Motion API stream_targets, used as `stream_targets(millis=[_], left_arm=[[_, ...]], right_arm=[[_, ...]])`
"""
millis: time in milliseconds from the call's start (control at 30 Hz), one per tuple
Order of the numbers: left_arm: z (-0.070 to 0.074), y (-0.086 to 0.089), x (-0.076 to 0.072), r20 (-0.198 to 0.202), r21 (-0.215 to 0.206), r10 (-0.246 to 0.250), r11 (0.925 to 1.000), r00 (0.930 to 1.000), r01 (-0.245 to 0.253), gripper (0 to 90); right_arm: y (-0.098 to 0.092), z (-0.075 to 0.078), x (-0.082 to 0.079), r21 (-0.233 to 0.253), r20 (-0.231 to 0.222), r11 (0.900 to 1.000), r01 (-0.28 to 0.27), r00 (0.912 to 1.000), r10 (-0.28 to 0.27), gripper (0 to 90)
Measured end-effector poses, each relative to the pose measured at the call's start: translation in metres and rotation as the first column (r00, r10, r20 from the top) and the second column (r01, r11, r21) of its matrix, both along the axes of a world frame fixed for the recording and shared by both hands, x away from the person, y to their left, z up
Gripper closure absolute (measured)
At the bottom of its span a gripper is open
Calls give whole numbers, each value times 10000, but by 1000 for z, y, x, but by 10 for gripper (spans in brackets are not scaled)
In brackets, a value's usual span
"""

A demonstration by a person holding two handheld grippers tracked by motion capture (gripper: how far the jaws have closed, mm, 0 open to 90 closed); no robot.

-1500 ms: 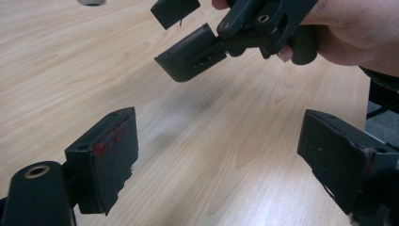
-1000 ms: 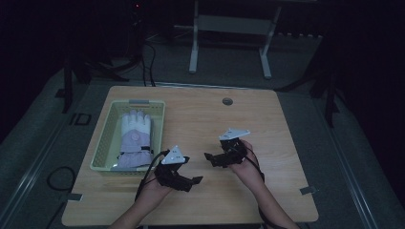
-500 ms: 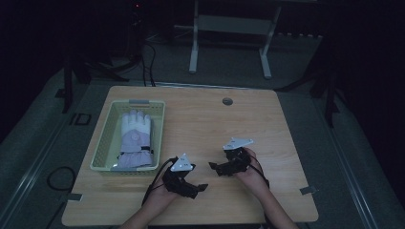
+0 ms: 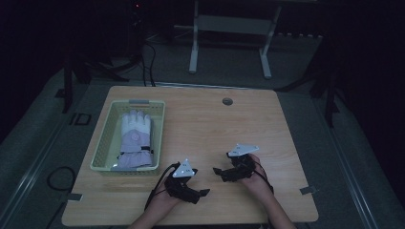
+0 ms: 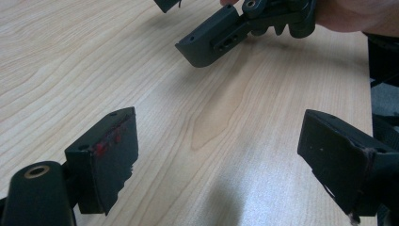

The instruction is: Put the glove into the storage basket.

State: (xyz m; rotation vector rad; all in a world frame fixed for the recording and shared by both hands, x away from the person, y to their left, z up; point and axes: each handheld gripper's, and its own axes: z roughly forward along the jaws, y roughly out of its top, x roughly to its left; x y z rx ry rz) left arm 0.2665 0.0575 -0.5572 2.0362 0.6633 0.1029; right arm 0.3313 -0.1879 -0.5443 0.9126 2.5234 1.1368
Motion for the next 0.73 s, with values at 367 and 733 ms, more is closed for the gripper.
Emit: stream_targets(millis=[367,733], left_arm=[[-4,-5,-2,242,273,-226,9994,9995,219,131],[-5,-4,-3,141,137,-343,9993,9993,341,131]], right_arm=[[-12,-12,2,-102,-228,9996,251,9994,-253,139],[-16,-14,5,-10,-194,9990,452,9988,-452,138]])
